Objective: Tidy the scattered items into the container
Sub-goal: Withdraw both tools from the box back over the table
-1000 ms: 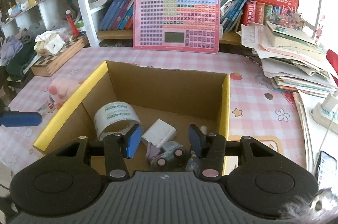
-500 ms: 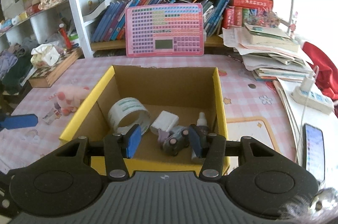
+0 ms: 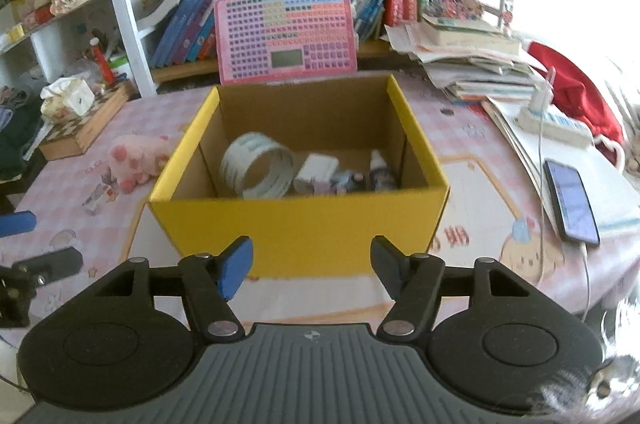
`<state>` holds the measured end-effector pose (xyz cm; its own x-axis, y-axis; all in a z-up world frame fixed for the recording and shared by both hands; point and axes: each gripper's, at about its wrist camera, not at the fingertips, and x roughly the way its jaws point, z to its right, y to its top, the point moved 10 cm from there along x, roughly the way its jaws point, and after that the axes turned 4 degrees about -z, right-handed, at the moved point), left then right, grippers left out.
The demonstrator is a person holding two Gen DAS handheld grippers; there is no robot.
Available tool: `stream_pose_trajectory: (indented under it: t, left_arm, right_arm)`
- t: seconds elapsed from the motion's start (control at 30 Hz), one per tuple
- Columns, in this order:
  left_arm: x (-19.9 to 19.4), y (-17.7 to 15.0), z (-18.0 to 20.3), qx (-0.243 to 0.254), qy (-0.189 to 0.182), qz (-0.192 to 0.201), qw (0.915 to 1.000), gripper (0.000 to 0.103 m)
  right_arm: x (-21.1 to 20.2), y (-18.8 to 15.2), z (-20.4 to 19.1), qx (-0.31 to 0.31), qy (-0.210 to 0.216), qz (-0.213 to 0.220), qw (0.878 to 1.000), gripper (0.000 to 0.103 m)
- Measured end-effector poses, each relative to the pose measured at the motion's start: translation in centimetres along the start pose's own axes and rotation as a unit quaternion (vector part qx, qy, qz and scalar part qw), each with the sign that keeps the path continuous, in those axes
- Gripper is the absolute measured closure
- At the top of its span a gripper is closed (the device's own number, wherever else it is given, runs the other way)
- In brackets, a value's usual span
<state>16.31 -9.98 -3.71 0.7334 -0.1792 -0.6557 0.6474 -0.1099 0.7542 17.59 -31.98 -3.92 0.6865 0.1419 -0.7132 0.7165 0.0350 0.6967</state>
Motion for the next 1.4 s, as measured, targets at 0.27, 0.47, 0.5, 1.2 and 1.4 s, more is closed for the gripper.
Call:
stream_pose_trajectory:
  t: [0.27,0.47,0.5,1.2,1.4]
  left_arm:
    - [-1.3,-1.8,-1.5,0.003,0.009,-0.009,0.9999,0.006]
    - [-2.0,-3.1,-2.6,0.005,0.011,-0.018,0.9998,0.006]
    - [-2.1,-3.3,-2.8,0.005,0.011,-0.020,0.9997,0.006]
    - [-4.4,-7.2,-8.5,-0.010,0.035,-0.046,0.9983,0.005]
    - [-5.0,-7.8,-10.7,-0.029,0.049,-0.046,0.9973,0.005]
  right_arm:
    - [-0.8,-2.4,-3.2,-0.017,-0.028,0.004,0.999,0.023]
    - [-0.7,-4.0,-5.6,-0.029,-0.023,-0.010,0.999,0.020]
    - [-0.7,-4.3,-5.9,-0.027,-0.022,-0.014,0.999,0.020]
    - [0.1,-6.4,-13.6,-0.052,0.016,-0.039,0.998,0.017]
    - [0.7,-6.4,-17.0,-0.089,0.036,-0.045,0.994,0.017]
